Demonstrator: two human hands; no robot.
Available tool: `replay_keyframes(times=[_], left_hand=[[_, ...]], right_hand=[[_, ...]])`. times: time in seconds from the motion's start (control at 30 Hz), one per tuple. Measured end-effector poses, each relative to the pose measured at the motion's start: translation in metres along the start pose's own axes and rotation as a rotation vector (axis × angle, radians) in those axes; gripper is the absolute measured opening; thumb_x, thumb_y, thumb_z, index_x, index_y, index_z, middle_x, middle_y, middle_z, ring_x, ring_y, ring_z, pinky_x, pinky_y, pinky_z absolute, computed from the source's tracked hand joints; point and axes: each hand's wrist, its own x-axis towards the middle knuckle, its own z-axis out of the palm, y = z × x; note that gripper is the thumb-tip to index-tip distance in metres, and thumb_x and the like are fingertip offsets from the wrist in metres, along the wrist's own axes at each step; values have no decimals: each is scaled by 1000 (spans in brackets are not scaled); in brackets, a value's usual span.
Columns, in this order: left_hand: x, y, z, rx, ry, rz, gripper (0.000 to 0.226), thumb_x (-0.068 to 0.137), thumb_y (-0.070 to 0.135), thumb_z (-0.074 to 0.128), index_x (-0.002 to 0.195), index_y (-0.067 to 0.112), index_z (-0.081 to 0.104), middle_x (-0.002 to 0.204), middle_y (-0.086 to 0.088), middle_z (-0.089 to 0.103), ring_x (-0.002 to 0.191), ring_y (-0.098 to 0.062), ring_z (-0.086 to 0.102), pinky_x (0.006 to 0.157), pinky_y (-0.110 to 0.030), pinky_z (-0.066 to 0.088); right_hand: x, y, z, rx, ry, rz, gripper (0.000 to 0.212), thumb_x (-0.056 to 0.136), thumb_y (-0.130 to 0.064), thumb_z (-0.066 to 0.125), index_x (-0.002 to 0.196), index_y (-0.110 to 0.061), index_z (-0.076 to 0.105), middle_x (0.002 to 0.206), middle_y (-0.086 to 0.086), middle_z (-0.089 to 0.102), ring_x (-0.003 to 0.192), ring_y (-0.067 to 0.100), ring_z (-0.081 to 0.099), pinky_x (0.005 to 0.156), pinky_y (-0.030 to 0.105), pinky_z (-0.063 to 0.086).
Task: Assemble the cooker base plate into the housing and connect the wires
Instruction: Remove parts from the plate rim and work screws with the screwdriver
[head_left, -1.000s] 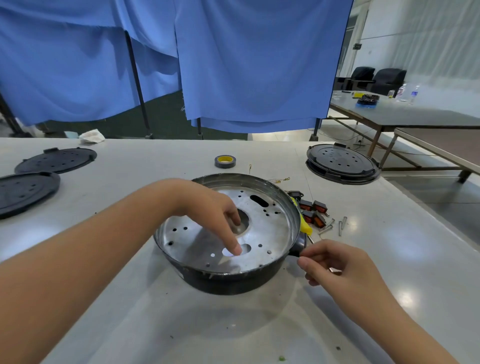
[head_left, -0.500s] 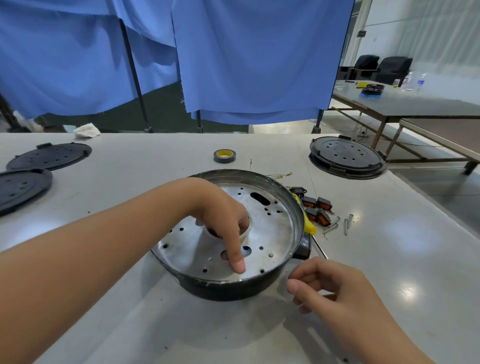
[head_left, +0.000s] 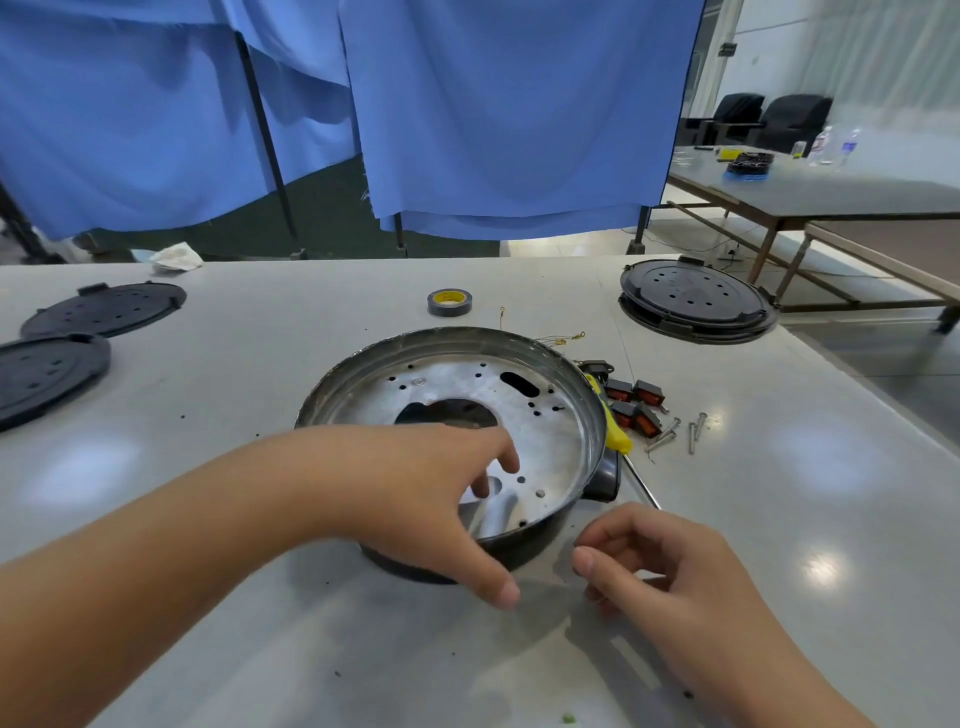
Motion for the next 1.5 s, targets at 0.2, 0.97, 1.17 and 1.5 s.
replay_keyframes(times=[0.2,0.97,1.17,1.5], left_hand=[[7,7,38,280,383,85,66,78,53,63,129,29,30,99,7,56,102,-19,49,90,-31,34],[25,9,56,227,375,58,81,84,22,57,139,39,0,66,11,41,75,-17,42,89,-32,33],[17,10,41,154,320,36,82,90,29,57,146,46,1,69,12,42,77,-14,34,72,-24,26],[10,-8,-33,-11,103,86,74,75,34,75,126,64,32,110,30,56,97,-2,58,87,-29,50]], right_hand=[[1,2,2,39,17,48,18,77,-6,75,70,-22,73,59,4,68,54,10,63,50,18,49],[4,5,6,24,-34,99,15,76,-11,78,73,-24,72,59,2,67,54,9,61,56,21,49],[4,1,8,57,-75,139,13,76,-10,78,72,-21,74,60,3,67,56,10,61,58,23,52],[17,-13,36,651,-101,385,21,83,4,66,69,-7,77,74,15,73,59,17,69,57,20,56]])
